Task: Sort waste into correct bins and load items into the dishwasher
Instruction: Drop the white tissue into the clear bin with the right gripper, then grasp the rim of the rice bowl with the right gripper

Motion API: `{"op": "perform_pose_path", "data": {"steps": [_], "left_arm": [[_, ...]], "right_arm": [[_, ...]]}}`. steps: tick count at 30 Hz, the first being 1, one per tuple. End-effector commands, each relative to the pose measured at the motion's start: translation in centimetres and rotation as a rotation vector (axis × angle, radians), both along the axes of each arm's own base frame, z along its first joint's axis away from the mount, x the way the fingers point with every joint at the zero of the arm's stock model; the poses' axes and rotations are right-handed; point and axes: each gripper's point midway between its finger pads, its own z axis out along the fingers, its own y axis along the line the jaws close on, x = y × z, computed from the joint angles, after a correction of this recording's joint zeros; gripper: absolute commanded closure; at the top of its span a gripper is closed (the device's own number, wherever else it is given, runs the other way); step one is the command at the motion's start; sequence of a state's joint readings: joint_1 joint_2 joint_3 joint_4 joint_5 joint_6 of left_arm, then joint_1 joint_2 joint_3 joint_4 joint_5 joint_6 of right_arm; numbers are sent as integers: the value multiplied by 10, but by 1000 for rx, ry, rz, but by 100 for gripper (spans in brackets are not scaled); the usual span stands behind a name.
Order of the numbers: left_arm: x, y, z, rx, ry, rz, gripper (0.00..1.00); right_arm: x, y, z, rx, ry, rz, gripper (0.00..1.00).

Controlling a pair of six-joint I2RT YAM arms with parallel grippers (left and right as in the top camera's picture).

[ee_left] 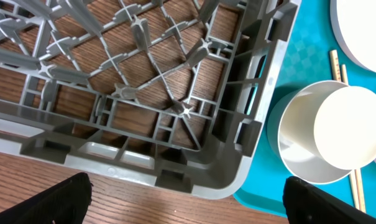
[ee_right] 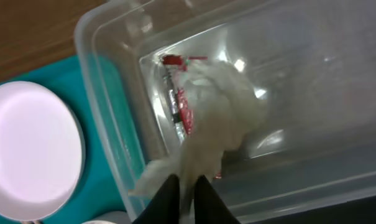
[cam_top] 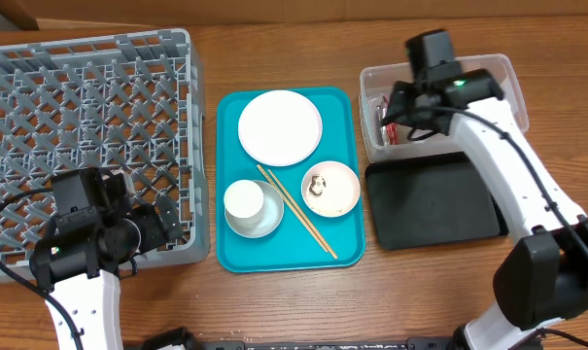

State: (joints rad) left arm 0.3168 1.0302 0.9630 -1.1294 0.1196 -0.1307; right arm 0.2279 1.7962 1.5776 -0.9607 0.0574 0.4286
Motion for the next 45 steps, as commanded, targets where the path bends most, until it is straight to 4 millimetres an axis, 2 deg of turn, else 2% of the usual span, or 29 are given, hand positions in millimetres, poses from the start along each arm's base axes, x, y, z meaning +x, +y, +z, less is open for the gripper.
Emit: {"op": "perform_pose_path", "data": {"steps": [1, 4, 5, 6, 10, 13, 15, 17, 20, 24, 25, 33, 35, 37, 45], "left_arm": [[5, 2, 7, 2, -25, -6, 0], [5, 2, 7, 2, -25, -6, 0], [5, 2, 7, 2, -25, -6, 0], [5, 2, 7, 2, -25, -6, 0], [5, 2, 7, 2, -25, -6, 0], [5, 2, 7, 2, -25, -6, 0], [5, 2, 8, 2, -26, -6, 0], [6, 2, 8, 3, -29, -6, 0], [6, 2, 8, 3, -30, -6, 0], [6, 2, 8, 3, -31, -6, 0], [6, 2, 8, 4, -32, -6, 0], [7, 2, 8, 5, -35, -6, 0], [8, 3, 9, 6, -39, -6, 0], [8, 2, 9, 6, -37, -6, 0], [7, 2, 8, 5, -36, -6, 0]], "right_arm": [[1, -2, 3, 49, 0, 14, 82], [-1, -4, 12, 72, -13, 36, 65], [-2, -7, 18, 74, -22, 30, 55], [-4, -10, 26, 76, -35, 23, 50], [-15, -24, 68, 88, -123, -2, 40], [-35, -32, 96, 90, -167, 17, 34], [-51, -33, 106, 81, -166, 57, 34], [-65, -31, 106, 80, -138, 95, 34], [-85, -17, 99, 127, -72, 167, 34], [-103, 23, 87, 216, -31, 377, 34], [-109, 39, 74, 212, -10, 425, 34], [-141, 120, 21, 197, 19, 683, 38], [-148, 139, 3, 159, 9, 741, 44], [-152, 149, -10, 125, 8, 768, 49], [-156, 173, -47, 74, 50, 825, 56]]}}
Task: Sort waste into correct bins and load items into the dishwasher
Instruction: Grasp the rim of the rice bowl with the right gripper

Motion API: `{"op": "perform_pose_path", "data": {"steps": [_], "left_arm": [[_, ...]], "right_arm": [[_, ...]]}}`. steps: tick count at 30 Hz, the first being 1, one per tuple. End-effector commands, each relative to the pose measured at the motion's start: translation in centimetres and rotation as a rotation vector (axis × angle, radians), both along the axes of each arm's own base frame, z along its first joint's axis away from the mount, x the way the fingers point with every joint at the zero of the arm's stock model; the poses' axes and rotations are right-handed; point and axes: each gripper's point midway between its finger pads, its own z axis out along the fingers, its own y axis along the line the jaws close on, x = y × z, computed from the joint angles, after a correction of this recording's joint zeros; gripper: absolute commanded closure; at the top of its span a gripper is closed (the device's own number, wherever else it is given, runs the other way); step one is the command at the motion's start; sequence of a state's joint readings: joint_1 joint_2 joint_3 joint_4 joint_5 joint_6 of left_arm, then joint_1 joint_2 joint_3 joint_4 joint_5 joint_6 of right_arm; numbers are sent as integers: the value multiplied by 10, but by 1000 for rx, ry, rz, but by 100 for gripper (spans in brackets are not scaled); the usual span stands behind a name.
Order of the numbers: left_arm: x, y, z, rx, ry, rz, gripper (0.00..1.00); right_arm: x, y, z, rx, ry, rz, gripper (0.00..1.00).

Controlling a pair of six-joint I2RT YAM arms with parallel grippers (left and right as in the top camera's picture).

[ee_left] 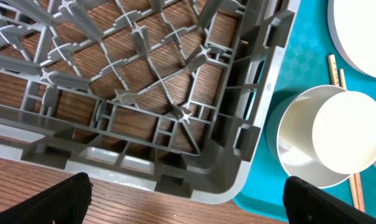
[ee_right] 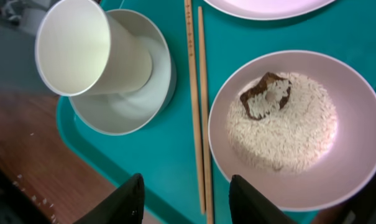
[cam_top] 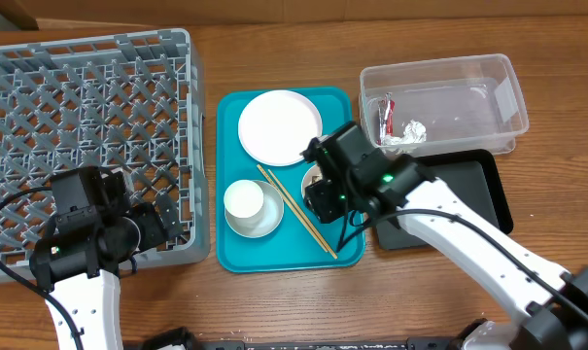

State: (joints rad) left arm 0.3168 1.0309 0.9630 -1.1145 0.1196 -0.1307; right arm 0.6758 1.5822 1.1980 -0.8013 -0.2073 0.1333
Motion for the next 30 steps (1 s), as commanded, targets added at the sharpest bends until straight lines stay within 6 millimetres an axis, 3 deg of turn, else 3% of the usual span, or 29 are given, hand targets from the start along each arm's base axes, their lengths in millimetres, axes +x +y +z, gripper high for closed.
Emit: {"op": "perform_pose_path", "data": {"steps": [1, 6, 15, 19, 30], "left_arm": [[4, 1, 7, 0, -22, -6, 0], [4, 1, 7, 1, -22, -6, 0], [4, 1, 7, 0, -22, -6, 0], [4, 1, 7, 1, -22, -6, 0], [4, 1, 7, 1, -22, -6, 0]], "right_arm": [[3, 1, -22, -49, 13, 1, 56], [3, 3, -51, -84, 81, -19, 59], [-1, 5, -84, -119, 158, -11, 70], [0, 5, -91, -124, 166, -14, 77], [-3, 2, -98, -145, 185, -15, 84]]}}
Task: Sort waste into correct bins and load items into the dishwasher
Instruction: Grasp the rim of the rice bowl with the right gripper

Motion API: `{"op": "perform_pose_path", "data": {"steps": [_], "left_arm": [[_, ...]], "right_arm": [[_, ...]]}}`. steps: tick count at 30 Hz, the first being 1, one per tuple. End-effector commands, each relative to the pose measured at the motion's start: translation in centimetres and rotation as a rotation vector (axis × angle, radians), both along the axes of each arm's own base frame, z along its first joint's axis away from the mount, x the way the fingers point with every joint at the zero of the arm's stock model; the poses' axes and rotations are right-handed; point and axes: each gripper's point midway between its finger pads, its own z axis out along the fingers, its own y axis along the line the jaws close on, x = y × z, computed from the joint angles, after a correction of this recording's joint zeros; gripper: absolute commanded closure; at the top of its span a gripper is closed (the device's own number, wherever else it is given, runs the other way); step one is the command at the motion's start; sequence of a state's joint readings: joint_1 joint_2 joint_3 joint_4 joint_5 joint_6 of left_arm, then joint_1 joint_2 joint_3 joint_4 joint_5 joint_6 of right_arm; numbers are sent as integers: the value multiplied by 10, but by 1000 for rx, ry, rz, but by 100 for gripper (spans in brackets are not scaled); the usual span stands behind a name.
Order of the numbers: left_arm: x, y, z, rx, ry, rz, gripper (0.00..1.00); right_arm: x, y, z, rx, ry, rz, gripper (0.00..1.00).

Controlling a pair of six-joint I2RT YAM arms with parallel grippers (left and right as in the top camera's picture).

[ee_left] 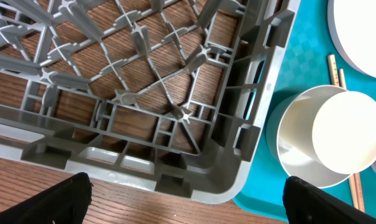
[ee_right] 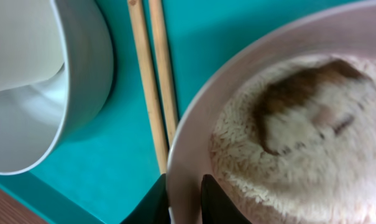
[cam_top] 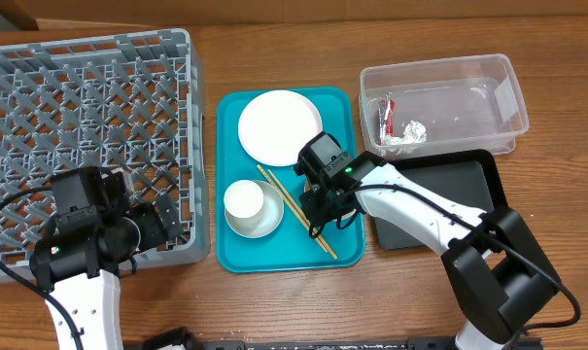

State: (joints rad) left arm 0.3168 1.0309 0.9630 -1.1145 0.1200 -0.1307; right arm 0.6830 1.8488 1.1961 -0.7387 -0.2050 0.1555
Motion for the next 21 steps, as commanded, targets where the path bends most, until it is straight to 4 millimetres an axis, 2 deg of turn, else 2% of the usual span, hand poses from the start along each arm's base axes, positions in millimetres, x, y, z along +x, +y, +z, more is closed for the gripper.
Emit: {"op": "perform_pose_path", "data": {"steps": [1, 7, 13, 16, 21], "left_arm": [[4, 1, 7, 1, -22, -6, 0], [4, 1, 7, 1, -21, -6, 0], [4, 1, 7, 1, -21, -6, 0], [4, 1, 7, 1, -21, -6, 0], [4, 1, 7, 1, -21, -6, 0]], "right_arm": [[-4, -2, -7, -17, 18, -1, 85], [-6, -3, -7, -23, 29, -11, 96], [-5, -3, -4, -22, 48, -68, 96], [0, -2, 6, -26, 42, -103, 96], [14, 0, 38, 0, -39, -143, 96]]}}
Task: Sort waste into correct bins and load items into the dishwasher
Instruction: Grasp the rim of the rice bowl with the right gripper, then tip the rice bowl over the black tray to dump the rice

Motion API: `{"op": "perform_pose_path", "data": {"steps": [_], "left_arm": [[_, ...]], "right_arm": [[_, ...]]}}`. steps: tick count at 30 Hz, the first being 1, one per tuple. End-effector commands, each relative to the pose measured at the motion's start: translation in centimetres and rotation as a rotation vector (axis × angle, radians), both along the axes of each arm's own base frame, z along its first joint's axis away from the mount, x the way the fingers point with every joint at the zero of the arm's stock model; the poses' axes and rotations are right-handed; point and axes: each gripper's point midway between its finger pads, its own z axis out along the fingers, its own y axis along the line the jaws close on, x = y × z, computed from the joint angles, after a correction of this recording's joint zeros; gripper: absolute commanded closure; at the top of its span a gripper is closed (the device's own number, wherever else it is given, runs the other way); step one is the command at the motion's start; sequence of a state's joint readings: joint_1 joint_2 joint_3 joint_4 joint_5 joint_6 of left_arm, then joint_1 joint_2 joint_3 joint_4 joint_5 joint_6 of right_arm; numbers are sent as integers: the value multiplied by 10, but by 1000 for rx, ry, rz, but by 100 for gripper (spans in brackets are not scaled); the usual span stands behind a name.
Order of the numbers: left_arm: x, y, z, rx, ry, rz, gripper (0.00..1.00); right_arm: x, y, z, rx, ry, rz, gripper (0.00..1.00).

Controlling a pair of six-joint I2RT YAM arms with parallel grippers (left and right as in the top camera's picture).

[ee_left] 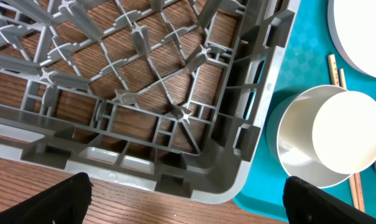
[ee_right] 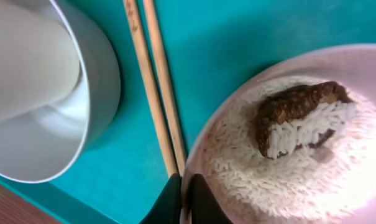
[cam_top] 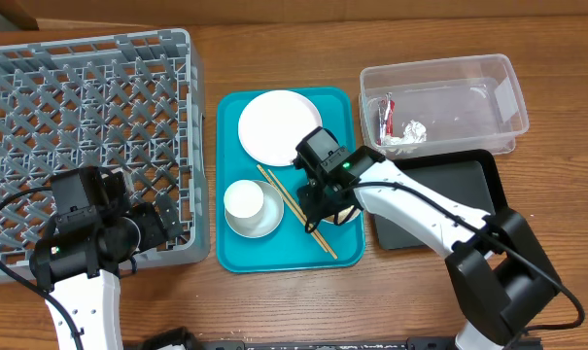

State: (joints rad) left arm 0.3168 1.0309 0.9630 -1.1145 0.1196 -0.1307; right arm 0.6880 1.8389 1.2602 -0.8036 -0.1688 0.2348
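Observation:
On the teal tray [cam_top: 237,248] lie a white plate [cam_top: 279,126], a white cup [cam_top: 243,201] standing in a grey bowl [ee_right: 94,106], a pair of chopsticks [ee_right: 153,81] and a pale pink rice bowl [ee_right: 281,155] with a brown morsel on the rice. My right gripper [ee_right: 186,199] is shut on the rice bowl's left rim, right beside the chopsticks. In the overhead view the right gripper [cam_top: 323,209] covers most of that bowl. My left gripper [ee_left: 200,205] hangs open over the near right corner of the grey dish rack [cam_top: 89,117], holding nothing.
A clear plastic bin [cam_top: 439,102] at the back right holds a crumpled napkin and a red wrapper. A black tray [cam_top: 439,209] lies in front of it, right of the teal tray. The dish rack fills the left side of the wooden table.
My right gripper's jaws stood a little apart on either side of the rice bowl's rim and are now shut on it. The left arm has not moved.
My right gripper was shut on a crumpled napkin over the clear bin. Then the napkin lay in the bin and the gripper was open above the teal tray. It then stood astride the rice bowl's rim, and now grips it. The left gripper stayed open throughout.

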Motion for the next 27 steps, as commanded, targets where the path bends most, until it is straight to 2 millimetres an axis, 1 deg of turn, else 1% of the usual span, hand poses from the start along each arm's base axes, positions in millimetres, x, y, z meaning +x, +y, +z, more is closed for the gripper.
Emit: {"op": "perform_pose_path", "data": {"steps": [1, 4, 10, 12, 13, 14, 16, 19, 22, 27], "left_arm": [[4, 1, 7, 1, -22, -6, 0], [4, 1, 7, 1, -23, -6, 0], [4, 1, 7, 1, -23, -6, 0], [4, 1, 7, 1, -23, -6, 0], [4, 1, 7, 1, -23, -6, 0], [4, 1, 7, 1, -23, -6, 0], [4, 1, 7, 1, -23, -6, 1], [4, 1, 7, 1, -23, -6, 0], [4, 1, 7, 1, -23, -6, 0], [4, 1, 7, 1, -22, -6, 0]], "right_arm": [[8, 0, 29, 31, -52, -64, 96], [9, 1, 54, 75, -101, -68, 96], [2, -6, 99, 136, -165, -82, 96], [0, -11, 112, 155, -182, -97, 96], [1, -20, 123, 169, -196, -126, 96], [3, -26, 128, 175, -198, -153, 96], [5, -38, 134, 187, -191, -194, 96], [11, -59, 139, 208, -160, -267, 96], [18, -78, 138, 242, -107, -331, 96], [27, -106, 136, 366, -35, -369, 96]]}}
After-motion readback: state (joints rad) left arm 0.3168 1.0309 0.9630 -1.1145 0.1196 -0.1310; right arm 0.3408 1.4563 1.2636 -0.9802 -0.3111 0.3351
